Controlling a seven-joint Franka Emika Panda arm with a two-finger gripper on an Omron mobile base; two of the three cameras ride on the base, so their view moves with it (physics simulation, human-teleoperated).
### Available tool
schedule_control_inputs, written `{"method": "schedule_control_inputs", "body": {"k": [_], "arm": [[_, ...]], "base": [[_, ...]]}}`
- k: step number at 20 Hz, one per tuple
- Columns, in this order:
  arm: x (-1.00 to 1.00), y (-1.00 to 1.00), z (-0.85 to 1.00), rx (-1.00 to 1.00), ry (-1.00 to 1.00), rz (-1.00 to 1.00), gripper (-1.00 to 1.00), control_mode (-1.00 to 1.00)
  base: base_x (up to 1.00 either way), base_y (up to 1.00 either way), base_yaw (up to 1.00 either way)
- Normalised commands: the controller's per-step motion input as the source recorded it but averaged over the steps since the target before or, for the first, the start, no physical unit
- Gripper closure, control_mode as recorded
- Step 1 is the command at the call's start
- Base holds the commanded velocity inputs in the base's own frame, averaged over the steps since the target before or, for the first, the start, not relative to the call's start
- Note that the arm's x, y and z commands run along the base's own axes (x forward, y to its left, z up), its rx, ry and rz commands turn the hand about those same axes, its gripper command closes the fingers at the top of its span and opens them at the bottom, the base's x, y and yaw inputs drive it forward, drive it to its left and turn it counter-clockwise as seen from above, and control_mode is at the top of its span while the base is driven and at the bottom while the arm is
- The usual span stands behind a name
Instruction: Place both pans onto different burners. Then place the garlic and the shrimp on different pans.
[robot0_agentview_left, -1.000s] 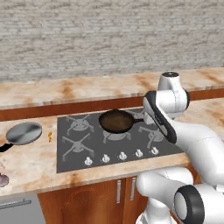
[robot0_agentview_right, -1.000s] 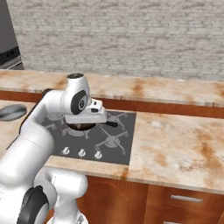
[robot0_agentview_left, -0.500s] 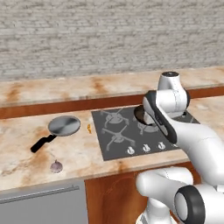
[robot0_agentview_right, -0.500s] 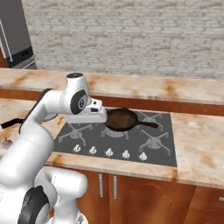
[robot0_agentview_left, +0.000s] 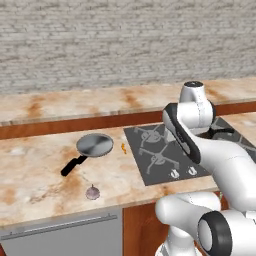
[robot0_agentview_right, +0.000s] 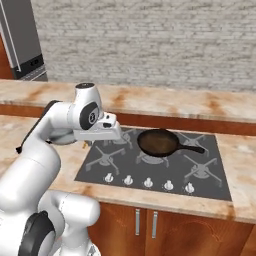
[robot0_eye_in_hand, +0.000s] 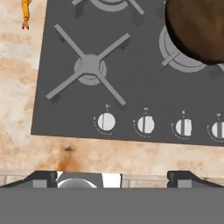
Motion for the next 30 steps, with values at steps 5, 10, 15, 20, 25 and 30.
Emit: {"method": "schedule_control_inputs", "body": {"k": [5,10,15,20,25,30], "arm": [[0.0,0.0,0.0,0.0,0.0,0.0,-1.0,1.0],[0.0,0.0,0.0,0.0,0.0,0.0,-1.0,1.0],[0.0,0.0,0.0,0.0,0.0,0.0,-1.0,1.0],[0.31,0.53,-0.05,-0.03,0.0,-0.03,-1.0,-1.0],[0.2,0.94,-0.07,-0.03,0.02,-0.1,-1.0,-1.0],[0.0,0.78,-0.17,0.0,0.01,-0.1,-1.0,-1.0]], "base": [[0.12,0.47,-0.02],[0.22,0.43,-0.03],[0.39,0.23,0.0],[0.0,0.0,0.0],[0.0,0.0,0.0],[0.0,0.0,0.0]]}}
